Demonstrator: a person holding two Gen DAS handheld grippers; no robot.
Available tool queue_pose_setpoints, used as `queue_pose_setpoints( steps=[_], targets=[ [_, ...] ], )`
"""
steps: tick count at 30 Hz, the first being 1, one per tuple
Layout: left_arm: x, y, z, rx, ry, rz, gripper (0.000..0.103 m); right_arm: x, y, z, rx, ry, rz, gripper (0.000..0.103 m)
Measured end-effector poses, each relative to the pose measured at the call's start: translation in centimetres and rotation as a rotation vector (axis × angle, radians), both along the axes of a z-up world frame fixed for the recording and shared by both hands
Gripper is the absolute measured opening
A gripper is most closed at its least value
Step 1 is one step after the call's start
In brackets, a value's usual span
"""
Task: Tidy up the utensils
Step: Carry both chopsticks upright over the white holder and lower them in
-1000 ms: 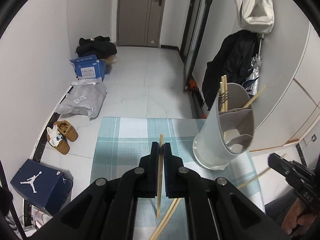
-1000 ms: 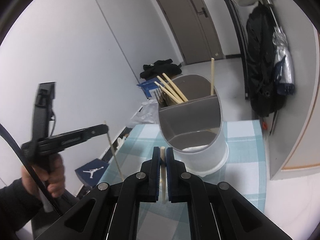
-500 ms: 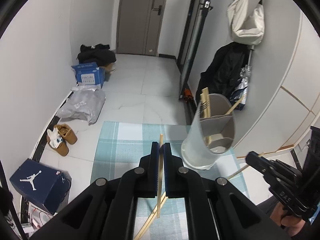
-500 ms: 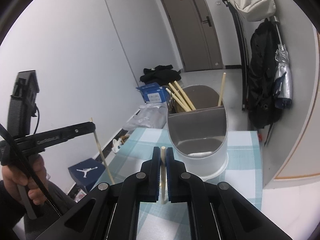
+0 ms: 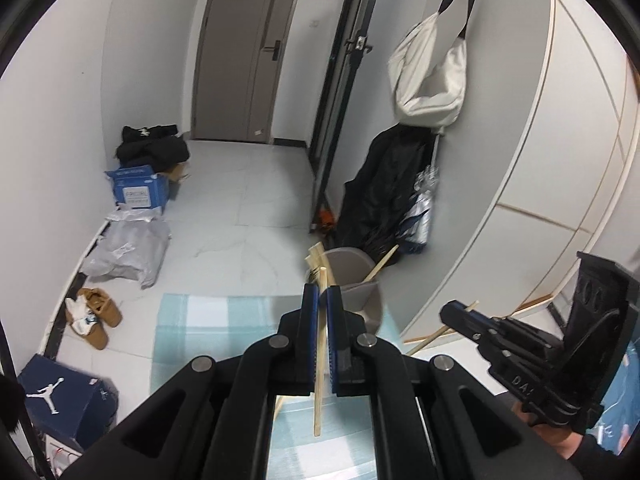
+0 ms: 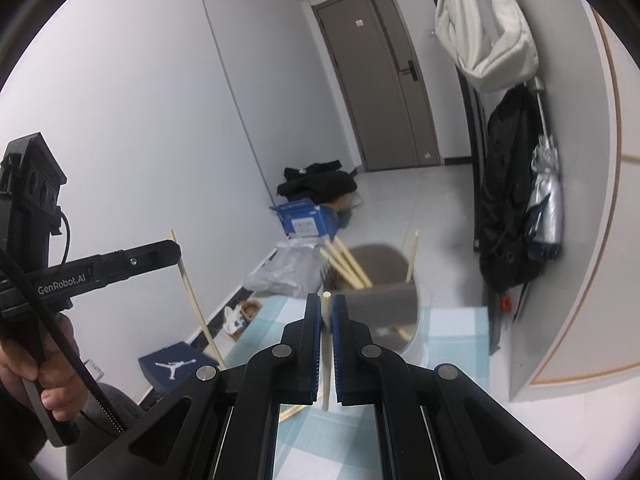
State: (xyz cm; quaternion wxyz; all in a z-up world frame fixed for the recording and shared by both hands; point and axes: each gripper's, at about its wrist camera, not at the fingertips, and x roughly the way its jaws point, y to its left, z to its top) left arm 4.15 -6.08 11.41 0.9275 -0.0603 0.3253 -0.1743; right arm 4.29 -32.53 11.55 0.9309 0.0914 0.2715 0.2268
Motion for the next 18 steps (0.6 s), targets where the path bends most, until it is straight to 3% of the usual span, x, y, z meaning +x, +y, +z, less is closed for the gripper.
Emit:
queue_pose_setpoints(
  steps=[9,18],
  targets=[
    [1.5,-1.5,3.0,-0.047,-0.041,-0.036,0.001,1.2,-1.8,3.8,-0.010,-0.029,-0.014,0.005],
    [3.9,-2.3,5.2,-0.090,-0.065,-0.056,0.001,5.0,-3.6,7.6,0.003,-0.050,-0.038,0.005]
  ],
)
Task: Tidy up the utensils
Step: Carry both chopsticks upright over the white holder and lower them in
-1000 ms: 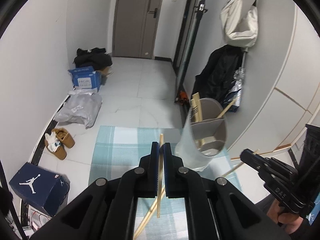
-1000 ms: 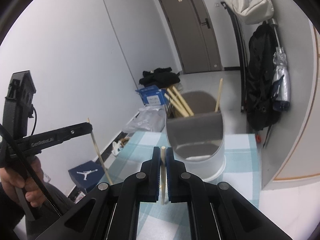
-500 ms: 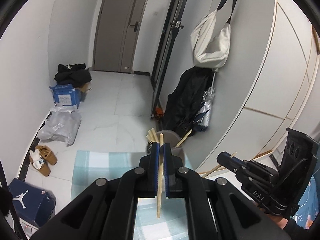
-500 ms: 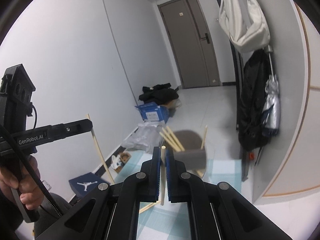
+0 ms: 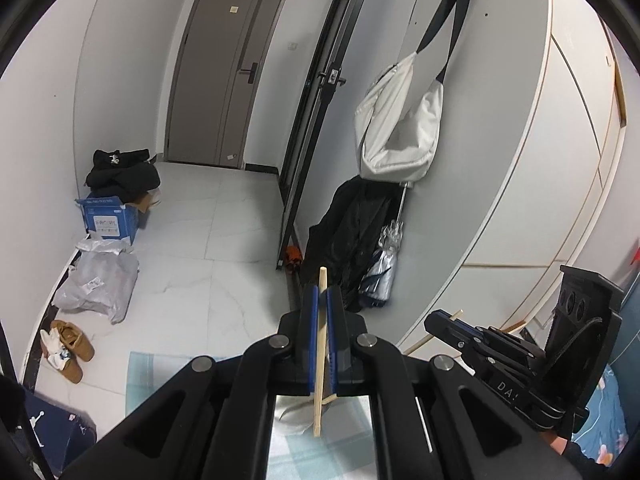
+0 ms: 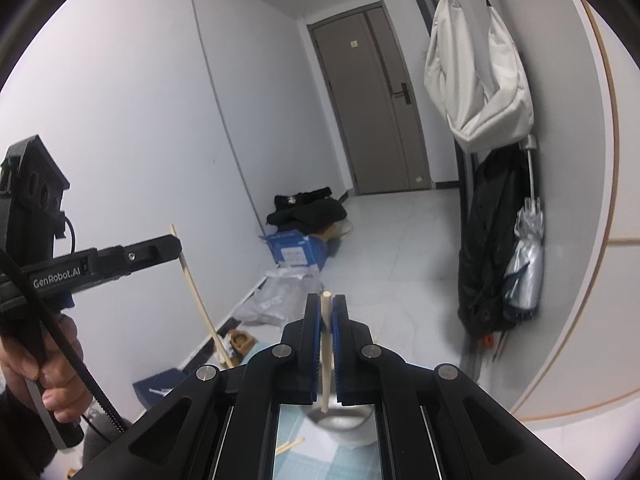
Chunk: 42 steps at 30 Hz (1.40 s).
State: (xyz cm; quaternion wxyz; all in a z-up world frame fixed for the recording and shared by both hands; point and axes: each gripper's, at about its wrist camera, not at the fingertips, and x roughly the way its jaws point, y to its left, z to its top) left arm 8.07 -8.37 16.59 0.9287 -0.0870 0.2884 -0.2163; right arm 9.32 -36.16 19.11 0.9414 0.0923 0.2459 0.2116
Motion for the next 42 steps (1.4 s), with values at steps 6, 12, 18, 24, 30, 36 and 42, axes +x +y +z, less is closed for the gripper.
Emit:
queue_pose_setpoints(
  steps=[6,12,18,24,30,36,42],
  targets=[
    [1.9,-0.1,0.6,-0.030,-0.011,0.004,0.001,2.9,-0.3,2.1,0.006,-0.017,0.009,0.005],
    [4.4,-0.3,-0.2,-0.052,0.005,0.018,0.001,5.5,0.2,3.1,-0.022,-0.031,0.028,0.005],
    [6.4,-0.6,-1.9,-0.037,0.019,0.045,0.001,8.2,0.8,1.8,-0.055,0.003,0.049,0.005],
    [6.8,-0.9,-4.3,-0.007,0.004,0.076,0.001,10.3,1.2,-0.3,-0.084,0.058,0.072,0.005],
    [7.0,-0.2,-6.0,-0.049,0.015,0.098,0.001,11.2,2.1,-2.3,-0.134,0.101,0.105,0.005],
    [7.2,0.9,-5.7,-0.107,0.013,0.132,0.001,11.5,2.9,-3.4,-0.179,0.124,0.128,0.005],
    [8.2,0.6,-4.6,-0.128,0.013,0.130,0.001,11.2,3.0,-3.3,-0.184,0.117,0.123,0.005]
  ],
)
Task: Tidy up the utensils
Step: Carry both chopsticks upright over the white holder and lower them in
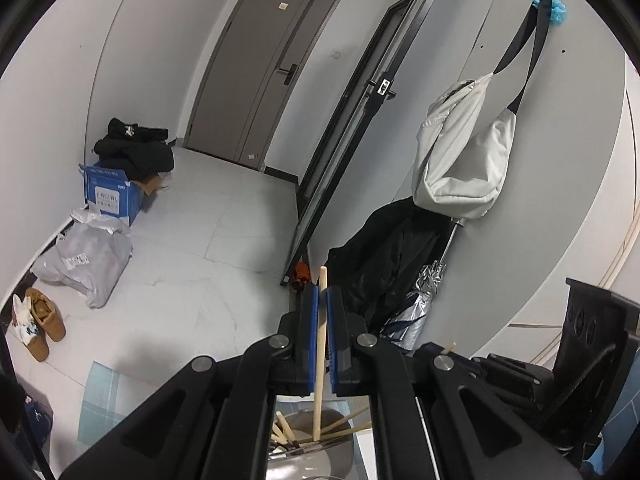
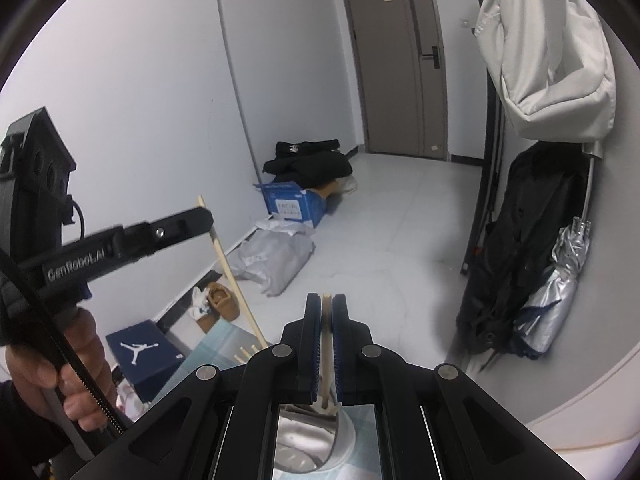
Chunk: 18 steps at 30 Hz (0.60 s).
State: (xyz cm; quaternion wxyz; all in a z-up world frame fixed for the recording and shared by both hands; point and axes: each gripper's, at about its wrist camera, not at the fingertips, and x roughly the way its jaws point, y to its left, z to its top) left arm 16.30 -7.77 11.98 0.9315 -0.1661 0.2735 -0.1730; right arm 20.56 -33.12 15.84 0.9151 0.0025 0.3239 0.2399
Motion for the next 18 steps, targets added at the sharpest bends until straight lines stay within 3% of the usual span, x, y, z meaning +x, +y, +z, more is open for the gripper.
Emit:
queue_pose_setpoints(
  steps=[8,18],
  targets=[
    [-0.4,-0.7,-1.3,0.016,-0.037,0.006,0.001,0.2,0.1,0.2,-0.016,0.000,-0.008,0.005],
    [-1.3,-1.2,-3.3,0.064,-0.045,-0.066,0.001,0.8,0.9,-0.8,-0.047,0.008,0.036,0.005]
  ],
)
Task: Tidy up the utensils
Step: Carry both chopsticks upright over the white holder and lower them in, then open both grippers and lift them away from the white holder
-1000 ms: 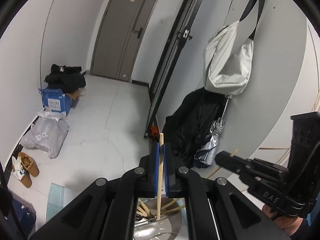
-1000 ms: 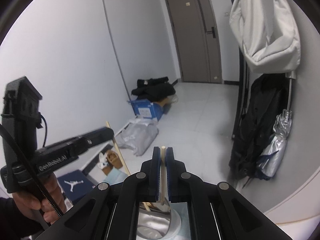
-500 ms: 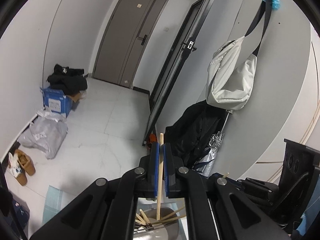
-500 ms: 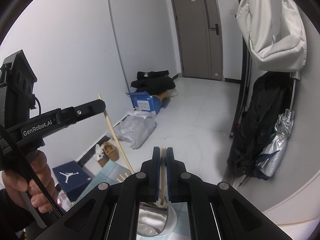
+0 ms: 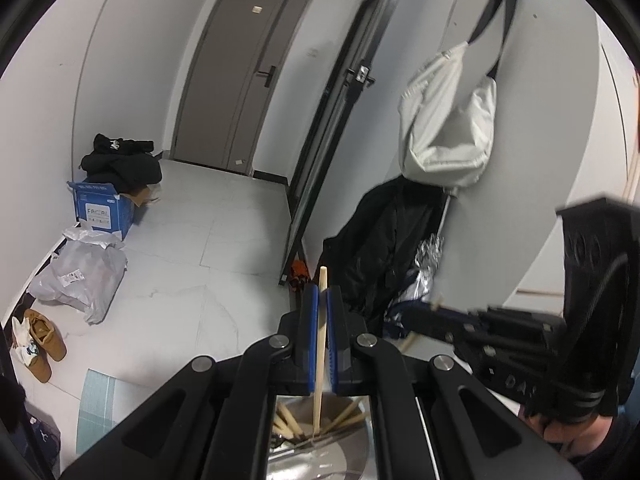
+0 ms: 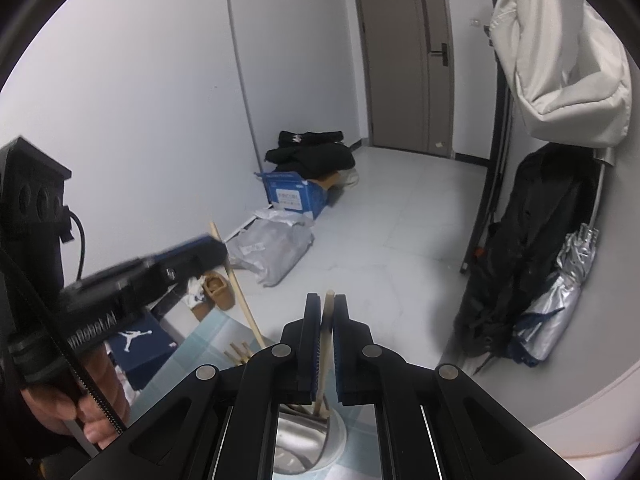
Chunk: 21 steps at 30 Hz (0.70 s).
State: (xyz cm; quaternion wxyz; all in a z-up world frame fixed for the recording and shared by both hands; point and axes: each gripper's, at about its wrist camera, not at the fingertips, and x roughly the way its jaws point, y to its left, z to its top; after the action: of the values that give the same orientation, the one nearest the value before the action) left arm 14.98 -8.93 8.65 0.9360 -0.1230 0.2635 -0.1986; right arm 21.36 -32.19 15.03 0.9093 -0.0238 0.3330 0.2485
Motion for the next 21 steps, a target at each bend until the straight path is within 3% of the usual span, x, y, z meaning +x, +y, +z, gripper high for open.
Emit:
queue_pose_setpoints(
  steps=[11,17,19,21],
  targets=[
    [-1.1,0.1,-1.5,0.050,0.079,-0.094,0.001,0.8,1.3,-3.7,0.037,0.079,0.001,0.006],
    [-1.3,1.3,-2.1,0.016,0.162,-0.106,0.002,0.0,1.1,-5.1,0.066,0.105,-0.020,0.008],
    [-1.7,1.7,-1.7,0.026,0.157,-0.080,0.008,-0.4,0.8,-4.9,0.074,0.099,-0.039,0.012],
    [-1.9,2.3,-1.6,0.019,0.166,-0.053,0.034,-1.0,0.3,-4.6,0.080,0.087,-0.073,0.018]
  ],
)
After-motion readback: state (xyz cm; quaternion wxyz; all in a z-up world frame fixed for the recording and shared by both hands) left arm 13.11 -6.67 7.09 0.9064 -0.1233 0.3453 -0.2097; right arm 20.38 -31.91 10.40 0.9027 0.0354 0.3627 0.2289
